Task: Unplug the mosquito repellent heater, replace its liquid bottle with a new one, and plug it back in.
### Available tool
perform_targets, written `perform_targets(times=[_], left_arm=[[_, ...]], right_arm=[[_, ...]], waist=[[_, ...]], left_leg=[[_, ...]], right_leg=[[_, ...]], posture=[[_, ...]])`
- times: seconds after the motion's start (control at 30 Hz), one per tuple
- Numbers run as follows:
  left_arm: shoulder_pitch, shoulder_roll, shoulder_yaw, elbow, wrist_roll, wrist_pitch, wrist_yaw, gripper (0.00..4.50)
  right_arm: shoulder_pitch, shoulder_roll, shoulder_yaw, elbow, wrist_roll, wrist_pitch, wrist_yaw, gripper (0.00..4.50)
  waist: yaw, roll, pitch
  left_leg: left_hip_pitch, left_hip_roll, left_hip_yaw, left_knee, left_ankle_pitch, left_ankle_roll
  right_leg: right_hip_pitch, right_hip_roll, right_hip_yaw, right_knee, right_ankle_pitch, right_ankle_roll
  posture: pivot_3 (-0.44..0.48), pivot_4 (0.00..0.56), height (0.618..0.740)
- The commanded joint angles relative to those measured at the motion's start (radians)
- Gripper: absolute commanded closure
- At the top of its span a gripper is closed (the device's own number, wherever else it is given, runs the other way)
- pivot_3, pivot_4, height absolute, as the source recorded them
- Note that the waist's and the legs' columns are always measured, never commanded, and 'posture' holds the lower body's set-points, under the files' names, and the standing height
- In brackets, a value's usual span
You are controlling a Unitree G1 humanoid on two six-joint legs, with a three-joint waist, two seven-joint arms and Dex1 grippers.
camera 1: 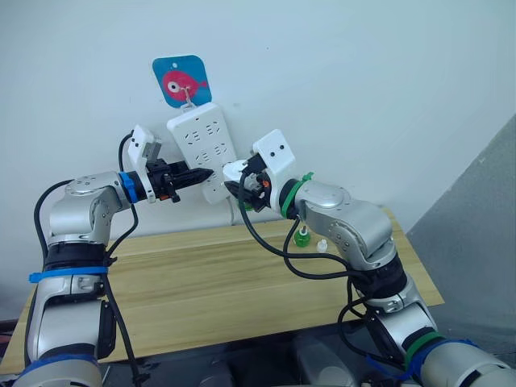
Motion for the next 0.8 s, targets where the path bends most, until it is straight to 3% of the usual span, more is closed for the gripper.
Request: perform_targets(times=[0.03,0.8], left_arm=[[0.002,0.004,0.014,-0.040,-0.019,-0.001,-0.005,3.20],[0.007,0.007,0.012,-0.049,-0.029,0.007,0.005,3.20]], right_arm=[[-0.013,0.013,-0.010,-0.019,-0.003,-0.026,0.012,1.46],[0.004,0.016,-0.010,0.011,-0.056,-0.075,0.015,1.46]], waist=[[0.000,0.000,0.000],[0.000,0.000,0.000]], left_leg=[[0.000,0.000,0.000,0.000,0.000,0.000],[0.000,0.000,0.000,0.000,0.000,0.000]], right_leg=[[0.000,0.000,0.000,0.000,0.000,0.000],[0.000,0.000,0.000,0.001,0.000,0.000]], posture=[[-0.223,0.077,0.710],[-0.220,0.080,0.710]])
